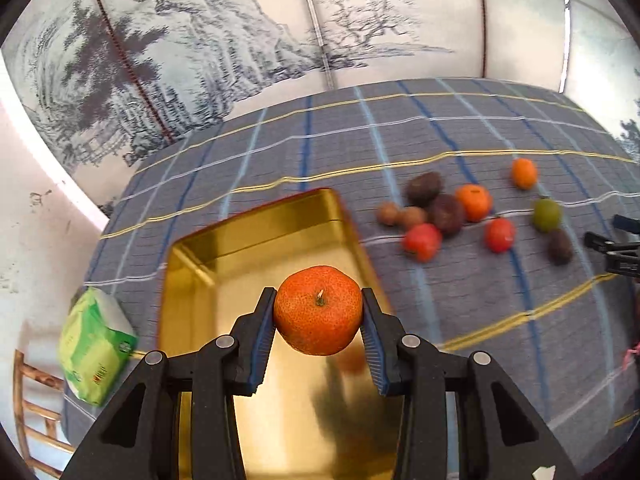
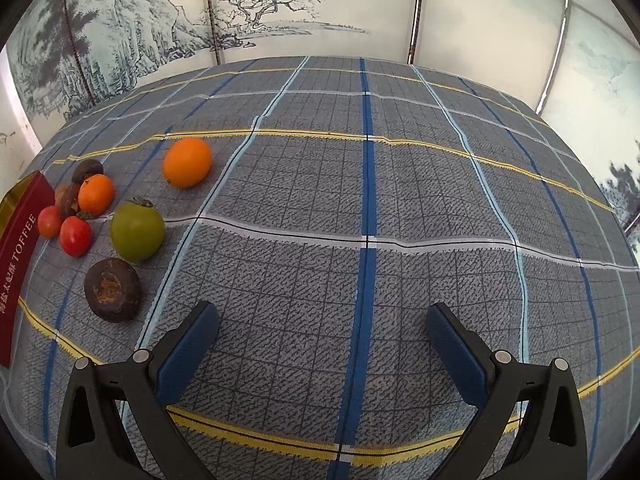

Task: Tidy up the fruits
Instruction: 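Carry the tangerine over the tin and open the left gripper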

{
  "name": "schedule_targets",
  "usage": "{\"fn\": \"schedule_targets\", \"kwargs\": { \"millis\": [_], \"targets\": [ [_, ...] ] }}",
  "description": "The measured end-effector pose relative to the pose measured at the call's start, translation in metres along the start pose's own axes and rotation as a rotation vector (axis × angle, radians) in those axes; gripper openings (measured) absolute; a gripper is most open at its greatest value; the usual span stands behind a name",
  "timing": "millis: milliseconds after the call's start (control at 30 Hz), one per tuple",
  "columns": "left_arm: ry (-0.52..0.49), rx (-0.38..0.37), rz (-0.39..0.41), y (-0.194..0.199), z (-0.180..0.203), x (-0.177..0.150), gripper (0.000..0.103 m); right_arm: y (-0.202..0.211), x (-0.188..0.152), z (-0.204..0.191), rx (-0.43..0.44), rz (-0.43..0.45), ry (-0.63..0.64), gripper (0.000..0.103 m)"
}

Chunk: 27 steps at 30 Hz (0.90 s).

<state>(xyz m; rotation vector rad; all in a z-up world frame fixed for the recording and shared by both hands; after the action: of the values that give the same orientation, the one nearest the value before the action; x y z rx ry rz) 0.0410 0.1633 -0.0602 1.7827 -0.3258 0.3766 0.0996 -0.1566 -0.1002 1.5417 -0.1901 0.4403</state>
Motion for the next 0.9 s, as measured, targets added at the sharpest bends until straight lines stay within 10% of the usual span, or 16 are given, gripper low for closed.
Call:
{"fn": "schedule_targets", "kwargs": {
  "millis": [900],
  "targets": [
    [0.036, 0.150, -0.158, -0.090, -0.078, 0.022, 0.044, -0.003, 0.002, 0.002, -0.030, 0.012, -0.021, 0.103]
  ]
}}
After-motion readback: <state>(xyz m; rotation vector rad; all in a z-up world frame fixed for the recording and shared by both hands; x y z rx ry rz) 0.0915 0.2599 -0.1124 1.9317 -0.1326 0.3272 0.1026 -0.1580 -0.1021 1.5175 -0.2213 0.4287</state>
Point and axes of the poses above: each gripper's, at about its wrist camera, not at the fingertips, and y roughly against the way its jaws point, z to its right, x to its top, the point moved 7 cm from there along -y, roughly the way its jaws point, and after that the axes turned 12 degrees about -z, right-handed, at the moved point
